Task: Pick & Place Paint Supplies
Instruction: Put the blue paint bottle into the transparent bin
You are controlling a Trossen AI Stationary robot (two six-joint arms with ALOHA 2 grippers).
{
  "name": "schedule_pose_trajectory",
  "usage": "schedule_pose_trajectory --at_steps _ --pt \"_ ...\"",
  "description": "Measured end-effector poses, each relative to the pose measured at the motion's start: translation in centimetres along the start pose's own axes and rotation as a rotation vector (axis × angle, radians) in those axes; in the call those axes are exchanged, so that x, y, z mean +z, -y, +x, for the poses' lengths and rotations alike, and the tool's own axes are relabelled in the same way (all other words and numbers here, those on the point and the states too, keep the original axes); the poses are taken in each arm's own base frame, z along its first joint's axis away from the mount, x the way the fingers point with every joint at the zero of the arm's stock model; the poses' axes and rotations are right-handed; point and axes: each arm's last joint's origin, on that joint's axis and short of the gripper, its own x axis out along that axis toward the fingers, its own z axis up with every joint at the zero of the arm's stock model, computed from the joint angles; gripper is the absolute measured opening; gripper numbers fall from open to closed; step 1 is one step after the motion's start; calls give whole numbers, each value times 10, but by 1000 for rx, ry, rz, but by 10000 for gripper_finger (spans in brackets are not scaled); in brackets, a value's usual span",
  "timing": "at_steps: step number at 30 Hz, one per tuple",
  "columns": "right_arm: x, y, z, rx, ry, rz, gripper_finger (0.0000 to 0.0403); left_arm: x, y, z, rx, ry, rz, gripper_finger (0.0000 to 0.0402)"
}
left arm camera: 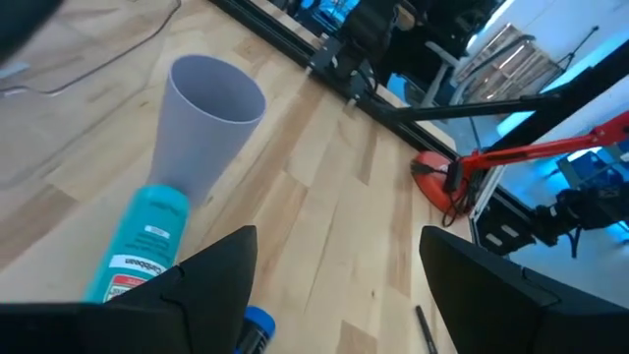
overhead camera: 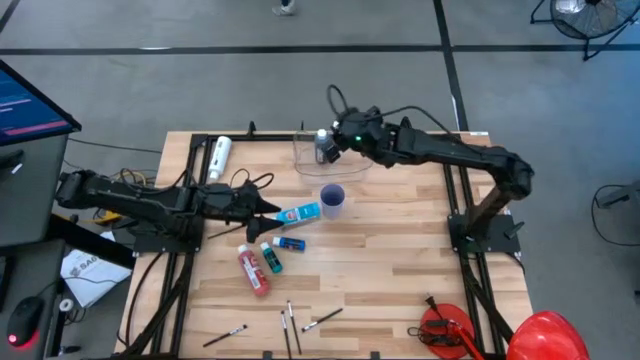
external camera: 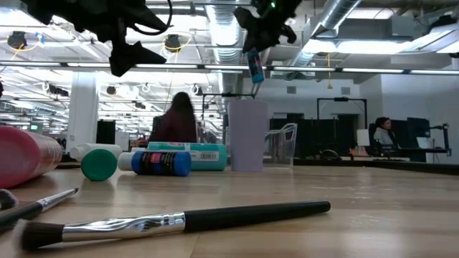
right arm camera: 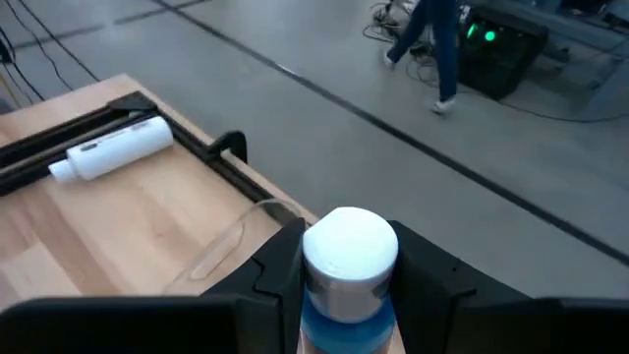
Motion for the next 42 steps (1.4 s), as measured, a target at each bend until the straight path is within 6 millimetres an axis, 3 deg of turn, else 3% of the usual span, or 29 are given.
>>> schedule_pose_trajectory --at_steps 8,19,27,42 --pt "-38 18 14 -8 113 89 106 -1 -2 3 47 14 -59 278" --pt "-118 24 87 -32 81 146 106 -14 -9 28 148 -37 -49 278" --pt "-140 27 121 -44 69 224 106 -21 -11 45 152 -53 -50 278" --pt "-165 25 145 -49 44 274 106 -22 -11 47 151 -53 -40 278"
